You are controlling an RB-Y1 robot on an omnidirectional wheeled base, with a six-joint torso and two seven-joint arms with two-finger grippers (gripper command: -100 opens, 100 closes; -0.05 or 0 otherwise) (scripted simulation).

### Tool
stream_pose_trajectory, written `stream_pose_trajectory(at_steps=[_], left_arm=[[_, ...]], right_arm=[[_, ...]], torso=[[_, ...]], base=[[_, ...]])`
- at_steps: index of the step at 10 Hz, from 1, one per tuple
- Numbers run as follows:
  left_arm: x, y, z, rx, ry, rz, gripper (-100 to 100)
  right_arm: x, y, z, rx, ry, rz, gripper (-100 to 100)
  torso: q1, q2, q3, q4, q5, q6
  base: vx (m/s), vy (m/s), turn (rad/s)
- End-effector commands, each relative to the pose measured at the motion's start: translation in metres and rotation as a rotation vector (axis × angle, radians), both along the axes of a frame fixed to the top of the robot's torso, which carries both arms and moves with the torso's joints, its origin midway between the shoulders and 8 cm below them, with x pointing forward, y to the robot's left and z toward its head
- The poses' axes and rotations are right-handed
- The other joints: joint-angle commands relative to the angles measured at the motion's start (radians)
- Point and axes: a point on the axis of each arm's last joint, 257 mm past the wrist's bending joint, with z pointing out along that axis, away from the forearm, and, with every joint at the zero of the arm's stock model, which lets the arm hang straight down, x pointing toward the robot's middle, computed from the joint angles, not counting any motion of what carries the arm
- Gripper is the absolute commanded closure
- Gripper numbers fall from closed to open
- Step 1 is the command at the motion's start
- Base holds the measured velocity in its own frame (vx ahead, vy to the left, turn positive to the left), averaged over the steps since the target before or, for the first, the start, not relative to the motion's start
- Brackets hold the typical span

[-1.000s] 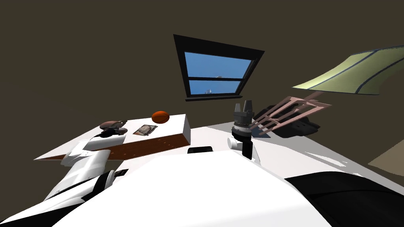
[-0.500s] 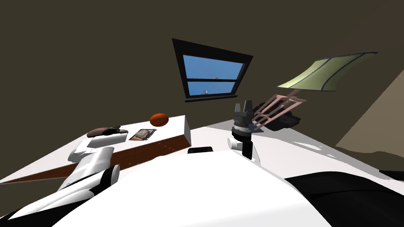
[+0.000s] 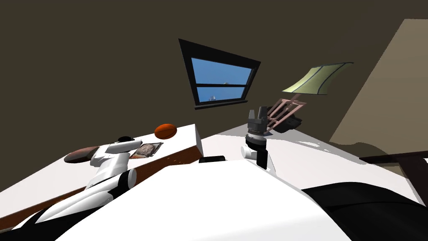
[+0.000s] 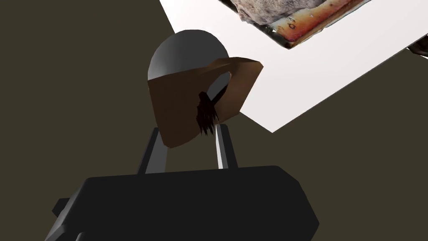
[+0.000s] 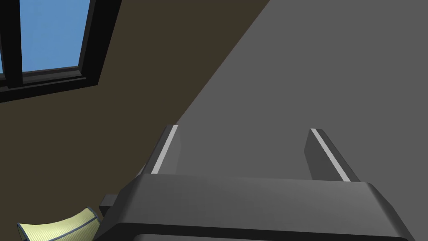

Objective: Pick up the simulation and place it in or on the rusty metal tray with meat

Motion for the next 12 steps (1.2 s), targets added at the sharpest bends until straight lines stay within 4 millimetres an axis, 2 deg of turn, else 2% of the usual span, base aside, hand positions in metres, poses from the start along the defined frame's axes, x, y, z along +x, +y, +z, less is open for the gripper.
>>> stream_pose_trajectory(at_steps=[1,2,3,7,8,9,12], left_arm=[[-0.003,-0.009,-0.018,-0.041,0.021,0.012,100],[0.0,-0.007,-0.011,-0.025,0.013,0.006,100],[0.0,-0.008,-0.012,-0.029,0.016,0.007,-100],[0.0,-0.008,-0.012,-0.029,0.015,0.007,-100],[0.0,-0.008,-0.012,-0.029,0.015,0.007,0],[0.0,-0.006,-0.003,-0.03,0.017,0.016,-100],[0.0,-0.002,0.014,-0.035,0.021,0.032,-100]], right_arm=[[0.0,0.0,0.0,0.0,0.0,0.0,0],[0.0,0.0,0.0,0.0,0.0,0.0,0],[0.0,0.0,0.0,0.0,0.0,0.0,0],[0.0,0.0,0.0,0.0,0.0,0.0,0],[0.0,0.0,0.0,0.0,0.0,0.0,0],[0.0,0.0,0.0,0.0,0.0,0.0,0],[0.0,0.0,0.0,0.0,0.0,0.0,0]], torso=[[0.0,0.0,0.0,0.0,0.0,0.0],[0.0,0.0,0.0,0.0,0.0,-0.001],[-0.004,0.001,0.001,0.0,-0.001,-0.003],[-0.009,0.004,0.002,0.001,-0.003,-0.003],[-0.009,0.004,0.003,0.001,-0.003,-0.003],[-0.009,0.004,0.003,0.001,-0.003,-0.003],[-0.008,0.007,0.004,0.002,-0.003,-0.003]], base=[[0.029,0.127,-0.178],[0.012,0.053,-0.055],[0.0,0.0,0.0],[0.0,0.0,0.0],[0.0,0.0,0.0],[-0.022,0.005,-0.064],[-0.044,0.015,-0.061]])
